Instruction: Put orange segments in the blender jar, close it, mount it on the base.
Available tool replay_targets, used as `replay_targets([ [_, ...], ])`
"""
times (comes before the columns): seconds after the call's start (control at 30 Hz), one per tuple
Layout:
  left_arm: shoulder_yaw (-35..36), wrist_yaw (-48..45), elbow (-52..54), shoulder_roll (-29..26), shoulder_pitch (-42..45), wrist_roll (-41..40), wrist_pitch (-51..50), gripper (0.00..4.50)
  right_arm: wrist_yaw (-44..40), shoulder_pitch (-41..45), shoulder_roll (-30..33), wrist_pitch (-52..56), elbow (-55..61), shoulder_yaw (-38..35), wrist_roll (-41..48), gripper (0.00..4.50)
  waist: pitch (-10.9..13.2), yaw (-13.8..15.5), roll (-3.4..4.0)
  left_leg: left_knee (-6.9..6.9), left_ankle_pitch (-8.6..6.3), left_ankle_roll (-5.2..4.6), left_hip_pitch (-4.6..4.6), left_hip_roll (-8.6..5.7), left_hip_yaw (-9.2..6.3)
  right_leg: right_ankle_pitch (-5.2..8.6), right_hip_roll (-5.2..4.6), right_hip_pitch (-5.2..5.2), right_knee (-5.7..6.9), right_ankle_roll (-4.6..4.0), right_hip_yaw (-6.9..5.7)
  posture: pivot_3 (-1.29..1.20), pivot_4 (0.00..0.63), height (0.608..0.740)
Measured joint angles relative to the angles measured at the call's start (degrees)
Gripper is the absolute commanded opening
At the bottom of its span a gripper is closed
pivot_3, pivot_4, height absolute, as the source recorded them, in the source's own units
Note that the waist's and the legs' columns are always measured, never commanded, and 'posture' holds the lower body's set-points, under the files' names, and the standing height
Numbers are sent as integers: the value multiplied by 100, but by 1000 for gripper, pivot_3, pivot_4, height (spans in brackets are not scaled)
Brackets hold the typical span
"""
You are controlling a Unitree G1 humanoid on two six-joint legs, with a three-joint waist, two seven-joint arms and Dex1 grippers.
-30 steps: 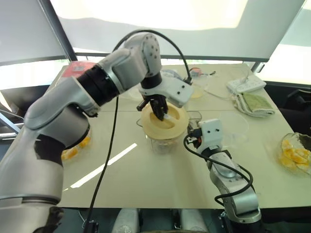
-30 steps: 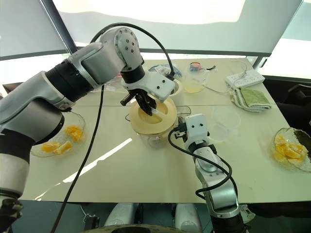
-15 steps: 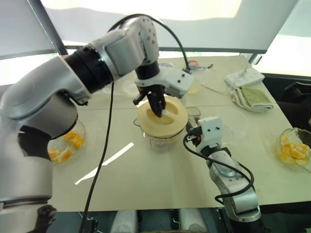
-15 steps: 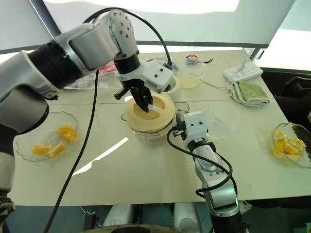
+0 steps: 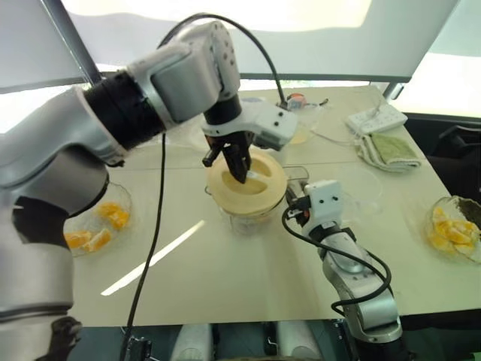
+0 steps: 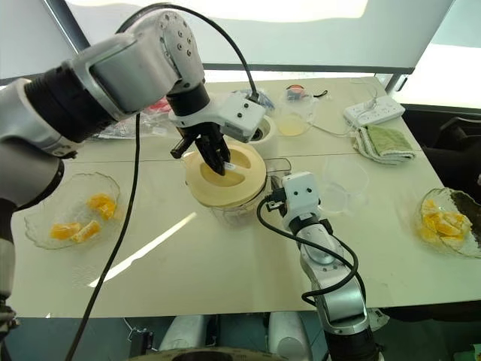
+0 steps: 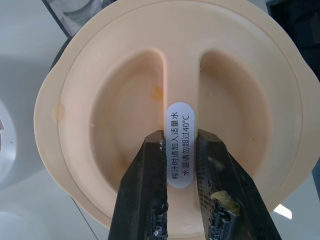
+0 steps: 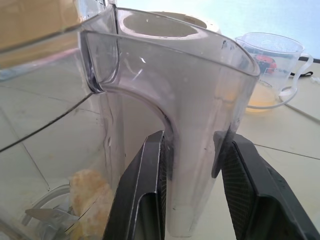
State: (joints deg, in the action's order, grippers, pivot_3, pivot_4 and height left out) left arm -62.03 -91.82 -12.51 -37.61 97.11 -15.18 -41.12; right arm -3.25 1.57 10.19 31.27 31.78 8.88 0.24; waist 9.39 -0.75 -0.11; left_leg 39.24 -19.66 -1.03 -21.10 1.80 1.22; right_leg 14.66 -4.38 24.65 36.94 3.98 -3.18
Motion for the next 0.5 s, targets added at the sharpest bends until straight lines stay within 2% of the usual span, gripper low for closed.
replay_targets([
  [0.2,641,306,782,-69,-637,610,-777,233,1,74,5,39,-133,-19,-1,1006,-9,9,-2,-1,5,9,78,-1,1,16,0,-69,9,-14,7,0,150,740],
  [0.33,938,448,888,59,-927,885,-1217,233,10,89,5,56,-205,-37,-14,1006,-28,15,7,-1,9,17,116,-9,-6,27,-1,-114,8,-1,16,0,150,740],
  [0.4,1055,479,863,82,-1067,1012,-1167,233,11,88,5,66,-236,-38,-17,1006,-30,17,7,-1,9,17,155,-9,-6,31,-3,-149,6,0,21,0,150,740],
  [0.5,1213,602,667,175,-1285,1336,-599,233,24,102,4,67,-257,-36,-43,1006,-48,27,17,-1,12,22,166,-13,-12,32,-6,-162,5,-1,29,0,150,740],
])
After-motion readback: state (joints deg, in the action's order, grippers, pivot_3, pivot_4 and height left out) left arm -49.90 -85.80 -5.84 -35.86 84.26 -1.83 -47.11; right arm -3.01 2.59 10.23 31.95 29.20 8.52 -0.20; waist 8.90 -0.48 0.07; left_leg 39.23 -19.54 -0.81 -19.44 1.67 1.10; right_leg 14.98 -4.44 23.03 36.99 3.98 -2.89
